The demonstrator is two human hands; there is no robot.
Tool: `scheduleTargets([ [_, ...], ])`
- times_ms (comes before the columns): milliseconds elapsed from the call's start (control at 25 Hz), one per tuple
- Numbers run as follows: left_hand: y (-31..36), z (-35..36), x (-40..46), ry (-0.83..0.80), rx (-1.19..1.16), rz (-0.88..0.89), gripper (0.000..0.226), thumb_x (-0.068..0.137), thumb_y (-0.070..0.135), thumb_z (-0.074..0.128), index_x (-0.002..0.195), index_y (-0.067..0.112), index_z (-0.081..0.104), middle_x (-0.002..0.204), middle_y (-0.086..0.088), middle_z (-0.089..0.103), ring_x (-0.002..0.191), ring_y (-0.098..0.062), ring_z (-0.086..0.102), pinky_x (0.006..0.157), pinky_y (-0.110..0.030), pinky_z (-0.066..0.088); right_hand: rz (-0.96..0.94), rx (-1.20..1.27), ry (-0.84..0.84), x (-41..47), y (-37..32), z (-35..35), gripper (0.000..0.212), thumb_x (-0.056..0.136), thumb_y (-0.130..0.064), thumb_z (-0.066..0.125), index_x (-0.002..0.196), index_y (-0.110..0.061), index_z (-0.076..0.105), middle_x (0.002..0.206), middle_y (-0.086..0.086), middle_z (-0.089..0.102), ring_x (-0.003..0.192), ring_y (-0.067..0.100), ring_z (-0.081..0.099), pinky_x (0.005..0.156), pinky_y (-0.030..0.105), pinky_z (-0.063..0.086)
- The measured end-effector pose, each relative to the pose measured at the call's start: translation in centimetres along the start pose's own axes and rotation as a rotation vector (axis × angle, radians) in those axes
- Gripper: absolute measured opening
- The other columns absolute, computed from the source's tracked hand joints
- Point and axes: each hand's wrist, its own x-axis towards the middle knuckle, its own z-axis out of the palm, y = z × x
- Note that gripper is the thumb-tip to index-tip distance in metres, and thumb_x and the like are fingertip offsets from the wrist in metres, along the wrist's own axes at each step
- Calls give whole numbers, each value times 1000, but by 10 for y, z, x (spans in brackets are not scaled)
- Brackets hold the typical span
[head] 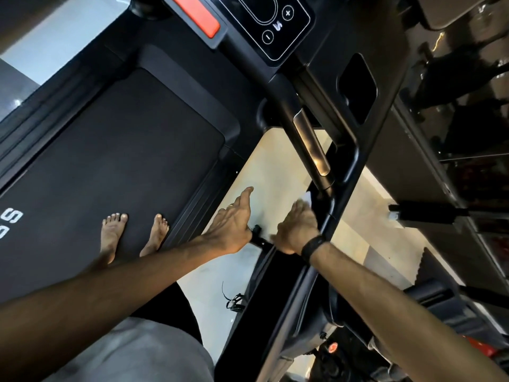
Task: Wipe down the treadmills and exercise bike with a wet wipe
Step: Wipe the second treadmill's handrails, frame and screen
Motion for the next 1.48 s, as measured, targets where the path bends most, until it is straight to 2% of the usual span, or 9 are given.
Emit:
scheduleTargets([
  [120,1,1,2,1,6,18,90,80,-12,50,157,6,7,153,-18,39,120,-36,58,103,-46,41,89,13,48,19,27,-17,56,108,-46,29,150,-13,42,158,17,37,149,43,24,119,57,16],
  [280,2,-1,5,0,-32,19,89,80,-13,48,157,8,8,150,-18,42,117,-36,60,100,-46,44,-182,218,84,-36,-27,10,61,106,-56,24,139,-15,55,144,11,53,137,31,44,110,43,33],
  [560,5,19,5,-67,-34,52,89,82,-13,49,157,11,9,151,-19,43,123,-35,57,100,-47,47,-101,208,378,-79,15,57,64,108,-44,12,158,-7,24,166,13,19,156,29,1,120,53,-19],
  [800,1,29,-5,-87,39,53,89,81,-12,48,157,13,10,152,-13,42,120,-33,59,97,-42,45,-228,312,826,-85,6,104,63,83,-13,21,116,-6,74,122,9,71,125,26,62,116,51,16],
  [920,2,32,-8,-96,41,71,87,82,-12,47,157,14,11,152,-13,43,121,-32,58,99,-44,46,-219,352,943,-78,-16,108,48,91,-7,27,99,-10,75,98,1,69,111,22,65,125,44,5],
  [1040,3,28,-13,-81,52,91,87,80,-12,47,156,14,13,151,-14,44,122,-32,58,98,-42,46,-377,560,764,-85,-24,96,48,80,5,37,96,-21,74,96,-7,69,108,12,62,124,29,-9],
  [1160,5,15,-15,-48,62,100,84,81,-12,48,155,15,19,147,-12,48,123,-28,57,99,-41,46,-436,983,645,-90,3,82,50,73,12,45,91,-24,74,95,-10,72,98,3,64,122,29,24],
  [1240,10,2,-14,-6,39,130,73,82,-9,48,149,19,36,139,-5,57,115,-24,60,97,-41,50,-369,1287,705,-84,20,71,44,80,13,46,83,-21,74,82,-10,70,80,0,65,88,33,53],
  [1480,52,-77,1,205,-98,332,41,71,15,46,106,22,66,95,4,70,85,-18,67,79,-43,56,-26,1702,1309,-82,58,-4,29,87,1,54,88,-22,71,90,-7,71,89,14,65,80,32,53],
])
